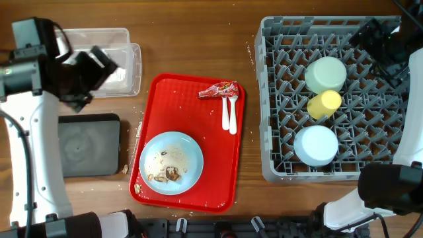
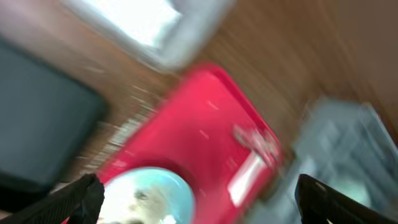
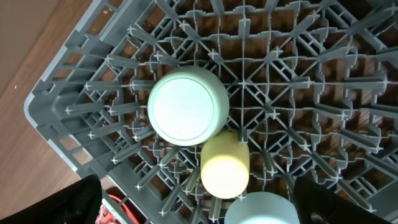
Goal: Sort waste into correct bins and load items into the dishwasher rack
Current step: 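Move the left gripper over the tray and grasp the red wrapper, then lift the red wrapper left and drop it into the clear bin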
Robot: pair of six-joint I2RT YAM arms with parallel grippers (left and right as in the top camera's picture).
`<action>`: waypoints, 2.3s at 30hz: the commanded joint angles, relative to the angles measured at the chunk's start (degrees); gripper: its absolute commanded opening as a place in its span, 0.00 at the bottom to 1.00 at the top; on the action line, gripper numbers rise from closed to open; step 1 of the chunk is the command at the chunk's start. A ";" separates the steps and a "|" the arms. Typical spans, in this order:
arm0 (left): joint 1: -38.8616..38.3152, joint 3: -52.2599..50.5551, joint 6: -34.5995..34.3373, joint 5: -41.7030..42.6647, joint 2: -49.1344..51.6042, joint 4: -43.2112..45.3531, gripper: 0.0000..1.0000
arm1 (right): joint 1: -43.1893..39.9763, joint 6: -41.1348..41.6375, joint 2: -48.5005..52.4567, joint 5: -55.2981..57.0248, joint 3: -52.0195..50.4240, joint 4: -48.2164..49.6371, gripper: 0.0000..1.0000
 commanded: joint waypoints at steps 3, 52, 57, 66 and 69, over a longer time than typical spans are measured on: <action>-12.66 -0.26 8.41 7.48 1.05 1.90 1.00 | 0.02 -0.52 -0.50 1.75 0.98 -0.02 1.00; -36.35 -2.58 69.24 -7.23 39.95 28.65 0.77 | 0.00 -0.52 -0.50 1.75 0.98 -0.02 1.00; -36.35 -2.58 69.22 -7.23 39.95 29.11 0.44 | 0.00 -0.55 -0.50 1.75 0.98 -0.04 1.00; -36.41 -2.45 64.85 -7.19 38.71 26.77 0.04 | 0.00 -0.52 -0.50 1.75 0.98 -0.02 1.00; -36.41 -2.43 61.35 -7.17 34.82 25.27 0.04 | 0.00 -0.52 -0.50 1.75 0.98 -0.02 1.00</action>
